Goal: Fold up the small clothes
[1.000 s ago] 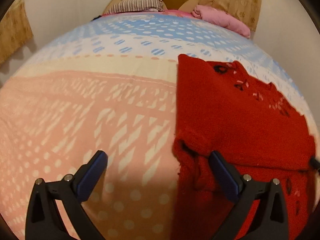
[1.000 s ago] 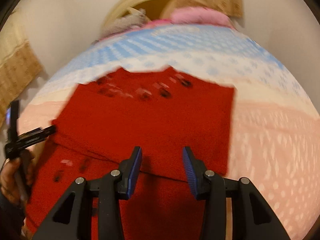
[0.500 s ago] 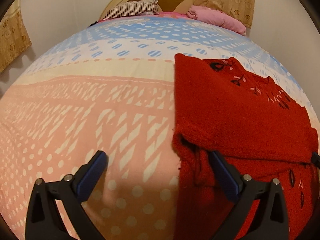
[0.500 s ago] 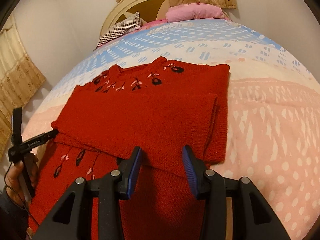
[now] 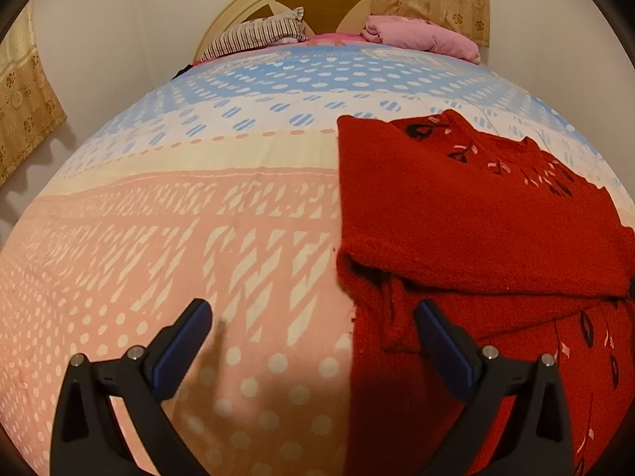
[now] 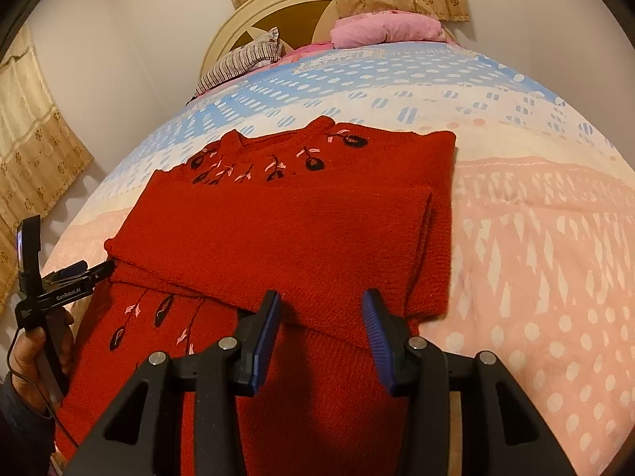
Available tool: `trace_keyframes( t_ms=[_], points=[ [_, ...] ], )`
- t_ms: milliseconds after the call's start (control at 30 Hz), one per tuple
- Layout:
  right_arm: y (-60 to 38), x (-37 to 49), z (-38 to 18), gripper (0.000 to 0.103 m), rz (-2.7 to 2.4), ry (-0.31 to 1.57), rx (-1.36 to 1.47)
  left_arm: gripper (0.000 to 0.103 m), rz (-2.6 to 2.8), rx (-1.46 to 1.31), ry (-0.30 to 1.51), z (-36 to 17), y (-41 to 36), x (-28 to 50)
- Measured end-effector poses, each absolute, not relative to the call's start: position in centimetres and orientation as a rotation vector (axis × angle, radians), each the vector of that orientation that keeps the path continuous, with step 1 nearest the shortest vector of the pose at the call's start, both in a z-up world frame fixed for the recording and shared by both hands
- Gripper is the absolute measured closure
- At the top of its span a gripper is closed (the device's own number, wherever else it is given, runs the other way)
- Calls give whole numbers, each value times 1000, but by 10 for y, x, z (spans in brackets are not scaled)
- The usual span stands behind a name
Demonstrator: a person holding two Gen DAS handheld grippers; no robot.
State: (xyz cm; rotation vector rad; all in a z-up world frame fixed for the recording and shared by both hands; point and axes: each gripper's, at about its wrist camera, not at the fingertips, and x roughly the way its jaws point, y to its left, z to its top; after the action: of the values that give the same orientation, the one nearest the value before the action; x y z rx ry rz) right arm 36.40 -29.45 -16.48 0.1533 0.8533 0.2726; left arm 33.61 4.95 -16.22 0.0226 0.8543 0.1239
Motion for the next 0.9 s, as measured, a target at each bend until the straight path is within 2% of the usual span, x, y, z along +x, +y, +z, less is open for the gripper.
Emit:
trace_keyframes(
  t_ms=[167, 900],
  points=[
    [-293, 346, -157, 49, 268, 834, 166, 0, 105, 4, 855, -160, 55, 324],
    [-262, 248, -158, 48, 330, 901, 36, 0, -19, 55, 851, -154, 41, 237]
  ],
)
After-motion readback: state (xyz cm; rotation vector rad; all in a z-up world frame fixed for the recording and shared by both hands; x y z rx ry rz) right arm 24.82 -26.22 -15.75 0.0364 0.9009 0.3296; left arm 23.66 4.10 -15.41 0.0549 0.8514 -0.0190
